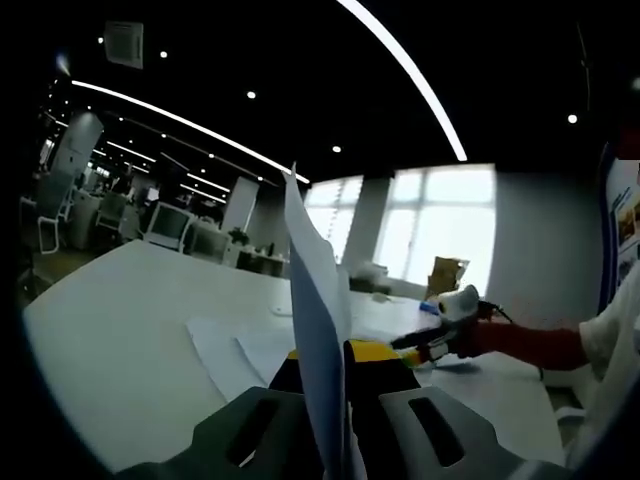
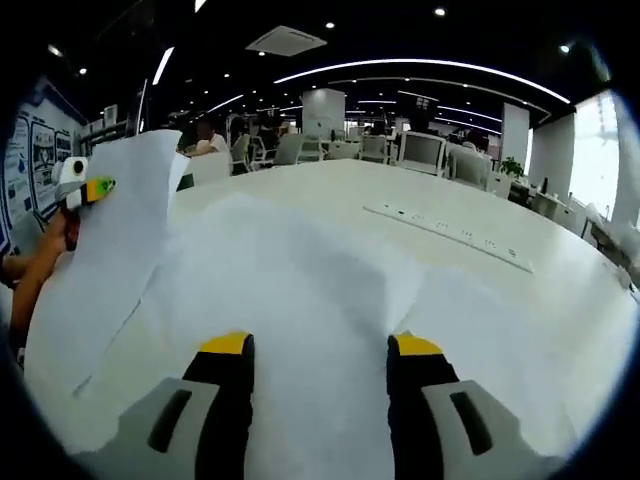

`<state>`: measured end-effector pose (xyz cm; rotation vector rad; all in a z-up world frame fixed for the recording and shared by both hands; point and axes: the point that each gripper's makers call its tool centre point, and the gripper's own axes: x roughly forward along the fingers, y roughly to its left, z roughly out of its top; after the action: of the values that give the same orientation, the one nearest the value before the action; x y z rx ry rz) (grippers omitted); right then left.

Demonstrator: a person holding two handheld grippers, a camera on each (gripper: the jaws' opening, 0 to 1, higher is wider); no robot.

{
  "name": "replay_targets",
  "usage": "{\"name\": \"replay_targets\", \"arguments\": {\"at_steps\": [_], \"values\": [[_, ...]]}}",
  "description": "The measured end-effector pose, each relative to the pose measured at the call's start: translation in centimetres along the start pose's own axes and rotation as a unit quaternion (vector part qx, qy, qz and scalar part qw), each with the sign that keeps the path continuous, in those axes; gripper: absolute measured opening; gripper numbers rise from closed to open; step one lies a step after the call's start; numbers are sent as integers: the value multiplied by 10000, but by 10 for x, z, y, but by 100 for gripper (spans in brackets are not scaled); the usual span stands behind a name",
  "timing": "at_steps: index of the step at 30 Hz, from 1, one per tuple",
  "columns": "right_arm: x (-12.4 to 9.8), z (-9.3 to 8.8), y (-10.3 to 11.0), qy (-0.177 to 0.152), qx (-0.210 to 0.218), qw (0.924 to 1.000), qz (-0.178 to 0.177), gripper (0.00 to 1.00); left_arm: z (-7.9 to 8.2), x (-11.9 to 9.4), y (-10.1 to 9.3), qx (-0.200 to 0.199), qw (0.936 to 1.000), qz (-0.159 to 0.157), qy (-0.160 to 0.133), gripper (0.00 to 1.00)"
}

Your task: Organize the stack of printing papers by aligning and flattening the scattered papers on the table

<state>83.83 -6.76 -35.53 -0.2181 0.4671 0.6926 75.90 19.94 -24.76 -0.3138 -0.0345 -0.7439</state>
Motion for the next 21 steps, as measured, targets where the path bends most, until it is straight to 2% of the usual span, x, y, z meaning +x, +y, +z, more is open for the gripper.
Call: {"name": "replay_targets", "arguments": {"at_steps": [4,11,16,18,21], "values": [[0,5,3,-129,-330,9993,-95,45,-1,0,0,0,10000,5,7,6],[-4,12,3,-36,-928,9947,-432,46,-1,0,-1,7,10000,-2,2,6],[-6,9,-4,119,-523,9963,-673,49,-1,0,-4,22,10000,-10,-5,6],[-5,5,-3,182,-159,9978,-611,48,-1,0,-4,20,10000,-16,-7,6],[-5,3,-7,204,82,9979,-608,49,-1,-1,-5,19,10000,-19,-10,6]]}}
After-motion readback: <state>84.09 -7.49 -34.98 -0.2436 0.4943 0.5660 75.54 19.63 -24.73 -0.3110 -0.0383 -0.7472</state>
